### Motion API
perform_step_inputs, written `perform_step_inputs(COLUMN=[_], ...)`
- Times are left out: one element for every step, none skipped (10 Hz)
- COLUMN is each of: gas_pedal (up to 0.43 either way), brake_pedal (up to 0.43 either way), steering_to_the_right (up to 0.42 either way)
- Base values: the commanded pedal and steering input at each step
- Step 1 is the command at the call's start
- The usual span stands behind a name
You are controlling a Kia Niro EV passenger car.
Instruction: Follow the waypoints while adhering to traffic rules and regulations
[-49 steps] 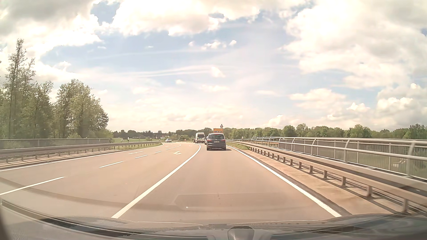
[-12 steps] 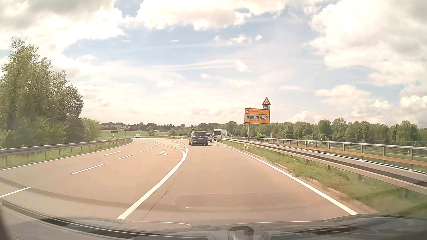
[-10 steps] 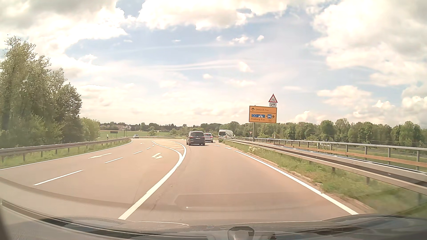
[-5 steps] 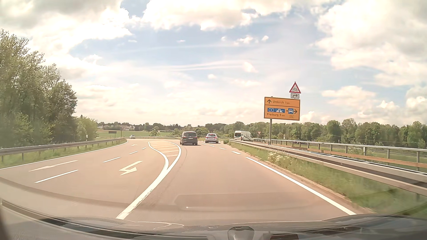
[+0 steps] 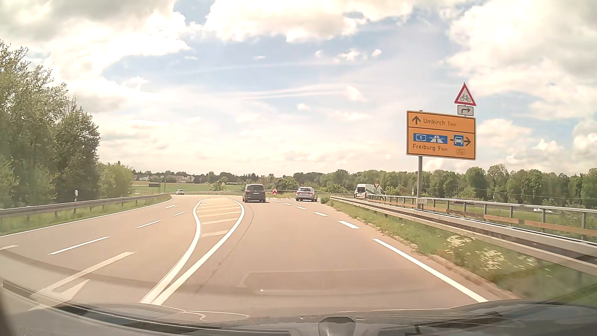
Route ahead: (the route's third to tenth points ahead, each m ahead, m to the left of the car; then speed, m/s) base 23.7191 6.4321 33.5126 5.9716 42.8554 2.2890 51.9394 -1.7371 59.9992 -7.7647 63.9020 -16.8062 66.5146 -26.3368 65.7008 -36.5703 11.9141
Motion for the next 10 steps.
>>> perform_step_inputs(gas_pedal=[0.028, 0.0, 0.0, 0.0, 0.0, 0.0, 0.0, 0.0, 0.0, 0.0], brake_pedal=[0.0, 0.0, 0.0, 0.0, 0.0, 0.0, 0.0, 0.0, 0.0, 0.0], steering_to_the_right=[-0.012, -0.012, -0.012, -0.012, -0.012, -0.012, -0.012, -0.012, -0.012, -0.009])
